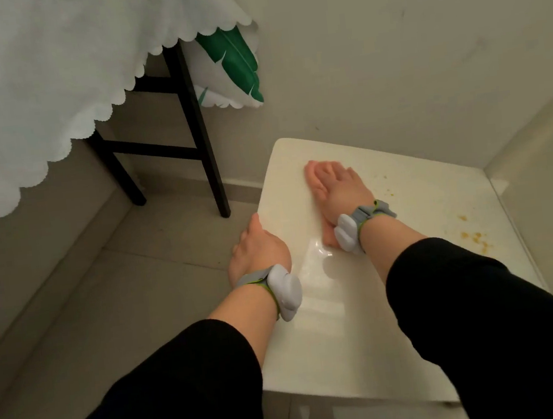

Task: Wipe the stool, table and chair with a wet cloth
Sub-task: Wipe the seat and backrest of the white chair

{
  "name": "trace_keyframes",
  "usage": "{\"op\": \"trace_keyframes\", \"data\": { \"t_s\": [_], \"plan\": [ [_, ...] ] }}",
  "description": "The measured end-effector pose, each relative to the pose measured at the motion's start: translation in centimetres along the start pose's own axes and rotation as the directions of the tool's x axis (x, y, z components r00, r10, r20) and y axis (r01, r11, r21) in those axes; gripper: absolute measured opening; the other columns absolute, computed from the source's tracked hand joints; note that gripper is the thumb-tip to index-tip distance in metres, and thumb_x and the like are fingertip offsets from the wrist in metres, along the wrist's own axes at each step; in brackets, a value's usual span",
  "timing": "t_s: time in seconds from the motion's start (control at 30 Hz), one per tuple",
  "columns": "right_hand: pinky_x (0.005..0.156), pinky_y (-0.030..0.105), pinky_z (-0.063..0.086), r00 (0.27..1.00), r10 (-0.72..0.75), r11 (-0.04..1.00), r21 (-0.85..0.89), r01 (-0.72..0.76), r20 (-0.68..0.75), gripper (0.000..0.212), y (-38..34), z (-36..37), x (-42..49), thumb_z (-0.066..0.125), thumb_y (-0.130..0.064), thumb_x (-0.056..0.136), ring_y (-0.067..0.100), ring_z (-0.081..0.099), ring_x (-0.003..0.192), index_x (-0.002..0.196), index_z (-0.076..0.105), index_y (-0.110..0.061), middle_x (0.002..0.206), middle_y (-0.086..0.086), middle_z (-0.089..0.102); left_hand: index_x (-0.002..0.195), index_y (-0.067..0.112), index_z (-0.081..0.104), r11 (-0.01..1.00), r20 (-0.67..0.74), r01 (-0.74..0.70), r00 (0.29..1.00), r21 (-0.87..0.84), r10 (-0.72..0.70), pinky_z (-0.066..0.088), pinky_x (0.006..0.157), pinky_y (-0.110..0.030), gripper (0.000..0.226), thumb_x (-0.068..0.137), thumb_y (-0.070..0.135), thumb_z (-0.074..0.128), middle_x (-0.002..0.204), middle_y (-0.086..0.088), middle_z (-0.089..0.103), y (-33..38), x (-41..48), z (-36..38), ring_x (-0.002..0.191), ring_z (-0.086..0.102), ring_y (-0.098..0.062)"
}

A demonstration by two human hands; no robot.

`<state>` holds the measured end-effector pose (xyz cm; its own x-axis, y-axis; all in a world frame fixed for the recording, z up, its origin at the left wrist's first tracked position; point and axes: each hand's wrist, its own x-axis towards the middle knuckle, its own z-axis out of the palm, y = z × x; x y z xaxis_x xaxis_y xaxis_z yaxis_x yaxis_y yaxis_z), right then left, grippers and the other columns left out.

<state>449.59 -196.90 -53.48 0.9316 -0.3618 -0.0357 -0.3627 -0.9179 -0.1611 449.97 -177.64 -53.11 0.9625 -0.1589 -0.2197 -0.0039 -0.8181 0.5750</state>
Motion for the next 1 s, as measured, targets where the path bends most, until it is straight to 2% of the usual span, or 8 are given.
{"op": "trace_keyframes", "data": {
  "t_s": [0.13,0.27,0.4,0.53,0.67,0.73,0.83,1.0],
  "plan": [
    [0.118,0.043,0.008,0.986,0.154,0.986,-0.056,-0.157,-0.06,0.066,3.5,-0.6,-3.0,0.035,-0.024,0.093,0.029,0.008,0.144,0.151,0.003,-0.019,0.156,0.008,0.014,0.145,0.035,0.021,1.0,0.005,-0.004,1.0,0.008,0.004,0.037,0.096,-0.039,0.051,0.096,0.025,0.021,0.148,0.004,0.039,0.1,0.0,-0.2,0.126,0.045,-0.026],
    [0.112,0.051,0.024,0.94,0.342,0.939,0.051,-0.341,-0.011,0.054,1.6,-0.4,-4.3,0.02,-0.033,0.095,0.034,0.014,0.141,0.147,0.007,-0.03,0.156,0.006,0.012,0.144,0.033,0.023,1.0,0.017,-0.013,1.0,0.01,0.013,0.036,0.098,-0.04,0.048,0.097,0.029,0.019,0.146,0.001,0.04,0.4,-0.3,-0.1,0.125,0.046,-0.028],
    [0.115,0.048,0.021,0.998,0.068,0.997,0.026,-0.068,0.008,0.057,-2.3,0.5,-6.4,0.029,-0.039,0.095,0.032,0.01,0.145,0.149,0.01,-0.035,0.159,0.003,0.007,0.145,0.03,0.022,0.999,0.019,-0.016,1.0,0.044,0.015,0.035,0.1,-0.042,0.049,0.097,0.032,0.019,0.148,-0.001,0.038,0.3,-0.2,-0.3,0.128,0.044,-0.029],
    [0.12,0.03,-0.004,0.977,-0.213,0.977,0.013,0.213,-0.01,0.057,-0.9,0.0,-9.1,0.031,-0.034,0.099,0.019,0.001,0.148,0.151,0.009,-0.031,0.159,-0.003,0.012,0.147,0.028,0.016,0.991,0.018,-0.113,0.994,0.069,0.112,0.029,0.107,-0.043,0.052,0.096,0.032,0.023,0.154,0.001,0.026,0.1,-0.6,-0.3,0.139,0.028,-0.025],
    [0.114,0.022,-0.01,0.987,-0.136,0.987,0.075,0.143,-0.09,0.054,2.3,-0.9,-10.8,0.033,-0.031,0.099,0.015,0.002,0.147,0.15,0.014,-0.03,0.158,-0.004,0.018,0.15,0.023,0.005,0.945,0.097,-0.26,0.965,0.196,0.246,0.014,0.115,-0.048,0.066,0.093,0.044,0.032,0.16,0.006,-0.001,-0.3,-0.3,-0.3,0.147,-0.005,-0.019],
    [0.117,0.029,-0.001,0.992,0.059,0.99,0.137,-0.043,-0.112,0.055,2.7,-0.5,-11.0,0.034,-0.037,0.097,0.02,0.002,0.147,0.149,0.016,-0.035,0.159,0.0,0.012,0.15,0.023,-0.003,0.897,0.223,-0.317,0.941,0.309,0.256,0.0,0.115,-0.052,0.083,0.087,0.06,0.035,0.159,0.004,-0.013,-0.3,0.2,-0.3,0.145,-0.018,-0.02],
    [0.109,0.042,0.03,0.945,0.28,0.937,0.26,-0.231,-0.168,0.05,1.6,-0.3,-10.8,0.042,-0.041,0.092,0.028,0.016,0.141,0.14,0.027,-0.04,0.154,0.005,0.016,0.149,0.017,-0.012,0.784,0.395,-0.451,0.873,0.428,0.287,-0.008,0.114,-0.053,0.111,0.073,0.077,0.042,0.157,-0.002,-0.021,1.1,1.6,-0.8,0.144,-0.021,-0.023],
    [0.092,0.044,0.045,0.96,0.144,0.965,0.249,-0.082,-0.24,0.029,2.1,-0.3,-9.7,0.043,-0.038,0.095,0.024,0.038,0.123,0.121,0.054,-0.035,0.133,-0.003,0.045,0.147,0.011,-0.017,0.669,0.533,-0.55,0.804,0.501,0.262,-0.002,0.117,-0.046,0.141,0.052,0.086,0.057,0.156,-0.01,-0.021,3.8,3.6,-1.1,0.145,-0.016,-0.029]
  ]
}}
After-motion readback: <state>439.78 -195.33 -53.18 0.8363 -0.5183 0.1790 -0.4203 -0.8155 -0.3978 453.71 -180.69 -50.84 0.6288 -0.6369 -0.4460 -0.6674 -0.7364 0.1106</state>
